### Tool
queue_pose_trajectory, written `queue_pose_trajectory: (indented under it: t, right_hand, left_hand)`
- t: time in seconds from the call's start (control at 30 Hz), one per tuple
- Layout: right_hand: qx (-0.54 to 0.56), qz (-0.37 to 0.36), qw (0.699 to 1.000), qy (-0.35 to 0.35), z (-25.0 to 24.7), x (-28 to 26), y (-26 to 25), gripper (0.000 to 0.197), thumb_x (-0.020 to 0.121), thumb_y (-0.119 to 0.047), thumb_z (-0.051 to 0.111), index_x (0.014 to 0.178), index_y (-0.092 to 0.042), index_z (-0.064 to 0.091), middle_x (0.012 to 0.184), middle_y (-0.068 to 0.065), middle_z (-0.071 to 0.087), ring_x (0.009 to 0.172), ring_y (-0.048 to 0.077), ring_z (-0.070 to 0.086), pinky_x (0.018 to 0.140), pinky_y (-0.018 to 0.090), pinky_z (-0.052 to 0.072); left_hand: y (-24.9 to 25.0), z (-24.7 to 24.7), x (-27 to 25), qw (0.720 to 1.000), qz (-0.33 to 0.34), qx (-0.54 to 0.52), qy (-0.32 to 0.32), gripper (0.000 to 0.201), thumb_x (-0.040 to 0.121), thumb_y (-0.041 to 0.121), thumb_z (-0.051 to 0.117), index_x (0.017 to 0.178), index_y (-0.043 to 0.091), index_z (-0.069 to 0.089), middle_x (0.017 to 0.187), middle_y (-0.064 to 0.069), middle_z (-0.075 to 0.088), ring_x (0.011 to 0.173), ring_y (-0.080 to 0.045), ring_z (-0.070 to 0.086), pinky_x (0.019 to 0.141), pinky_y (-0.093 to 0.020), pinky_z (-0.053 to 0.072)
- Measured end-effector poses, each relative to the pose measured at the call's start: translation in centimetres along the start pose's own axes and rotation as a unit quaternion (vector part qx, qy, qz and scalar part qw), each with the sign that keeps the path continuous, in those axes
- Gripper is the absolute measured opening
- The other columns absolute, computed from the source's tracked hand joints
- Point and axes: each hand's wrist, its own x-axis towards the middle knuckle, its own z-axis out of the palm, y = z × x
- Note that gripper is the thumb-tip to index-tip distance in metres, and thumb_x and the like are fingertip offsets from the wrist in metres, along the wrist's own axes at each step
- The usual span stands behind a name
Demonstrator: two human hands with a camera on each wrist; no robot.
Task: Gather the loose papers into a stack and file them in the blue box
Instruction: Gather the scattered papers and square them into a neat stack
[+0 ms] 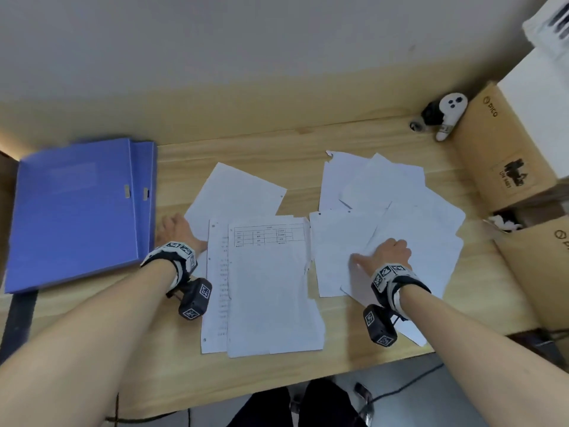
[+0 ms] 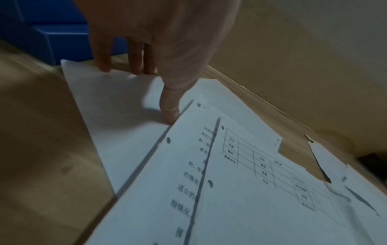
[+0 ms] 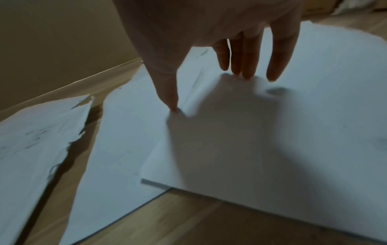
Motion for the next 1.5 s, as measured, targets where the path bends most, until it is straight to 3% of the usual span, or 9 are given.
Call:
queue_pose_trajectory:
  t: [0.2,0.4,0.5,0.7,0.9,1.03,1.2,1.37,1.5]
  right_hand:
    - [0.023,0.018,1.000,0.007,0.5,0.5,-0.7,0.052,0.070,-0.031,0.065,0.108,-0.006,0.040,0.115,0.011,0.036,0.115,0.030,0.037,0.069,0.038,0.036]
    - [0.000,0.007,1.000,0.004,0.2,1.3,0.0,0.038,0.084,-0.020,0.060,0.116,-0.001,0.049,0.127,0.015,0.039,0.122,0.032,0.038,0.077,0.040,0.043]
    - [-0.027,-0.028,0.999,0.010,-0.2,1.4,0.5,0.029,0.090,-0.021,0.050,0.111,-0.002,0.055,0.124,0.016,0.043,0.119,0.034,0.041,0.076,0.039,0.042]
    - [0.012,-0.116,0.991,0.066,-3.9,0.3,-1.5,0.017,0.086,-0.019,0.044,0.093,-0.008,0.056,0.097,0.010,0.051,0.100,0.033,0.053,0.067,0.035,0.038]
    - [0.163,-0.250,0.945,0.133,-8.2,-2.1,-5.1,0.023,0.090,-0.033,0.044,0.078,-0.015,0.040,0.067,0.002,0.048,0.063,0.030,0.047,0.055,0.034,0.034]
    - [0.235,-0.336,0.899,0.154,-10.1,-3.3,-6.4,0.019,0.098,-0.032,0.043,0.087,-0.017,0.040,0.061,-0.002,0.048,0.059,0.027,0.049,0.053,0.034,0.031]
    - [0.293,-0.310,0.889,0.168,-10.0,-3.5,-5.4,0.013,0.098,-0.023,0.044,0.103,-0.013,0.050,0.072,-0.001,0.057,0.067,0.027,0.054,0.056,0.033,0.034]
    - [0.296,-0.274,0.900,0.164,-8.5,-3.2,-2.7,0.017,0.099,-0.023,0.044,0.109,-0.013,0.053,0.086,0.000,0.060,0.078,0.025,0.057,0.066,0.034,0.042]
    - [0.316,-0.275,0.890,0.181,-8.6,-3.6,-1.3,0.013,0.097,-0.019,0.044,0.105,-0.013,0.054,0.087,0.001,0.060,0.079,0.026,0.056,0.069,0.035,0.043]
  left_hand:
    - [0.5,-0.5,1.3,0.995,-0.091,-0.011,-0.048,0.110,0.061,0.039,0.088,0.143,0.002,0.024,0.146,-0.024,0.035,0.137,-0.043,0.029,0.108,-0.054,0.034]
    - [0.5,0.0,0.7,0.990,-0.040,-0.124,-0.054,0.069,0.066,0.034,0.084,0.123,0.011,0.053,0.116,-0.015,0.065,0.096,-0.036,0.062,0.079,-0.041,0.051]
    - [0.8,0.0,-0.7,0.994,-0.012,-0.110,0.004,0.034,0.083,0.027,0.063,0.114,0.012,0.061,0.103,-0.014,0.069,0.079,-0.032,0.060,0.073,-0.038,0.053]
    - [3.7,-5.1,-3.2,0.976,0.019,-0.137,0.167,0.022,0.089,0.017,0.056,0.107,0.004,0.054,0.101,-0.019,0.062,0.090,-0.040,0.061,0.067,-0.040,0.044]
    - [7.3,-12.2,-7.0,0.945,0.169,-0.119,0.255,0.010,0.083,0.012,0.057,0.089,0.018,0.051,0.076,0.001,0.054,0.062,-0.023,0.048,0.052,-0.030,0.031]
    - [8.1,-11.1,-10.7,0.936,0.293,-0.015,0.193,0.016,0.081,0.010,0.059,0.083,0.021,0.048,0.092,0.006,0.064,0.061,-0.013,0.046,0.045,-0.019,0.025]
    - [7.5,-4.3,-13.6,0.931,0.335,0.129,0.066,0.025,0.087,0.013,0.051,0.111,0.019,0.045,0.117,-0.004,0.062,0.083,-0.027,0.065,0.065,-0.036,0.054]
    - [6.9,0.4,-15.9,0.922,0.329,0.203,-0.008,0.058,0.085,0.012,0.051,0.140,0.012,0.030,0.114,-0.011,0.064,0.099,-0.035,0.064,0.071,-0.038,0.045]
    - [7.8,0.8,-17.3,0.919,0.325,0.223,-0.012,0.068,0.083,0.009,0.053,0.145,0.005,0.025,0.107,-0.013,0.067,0.097,-0.035,0.064,0.073,-0.038,0.047]
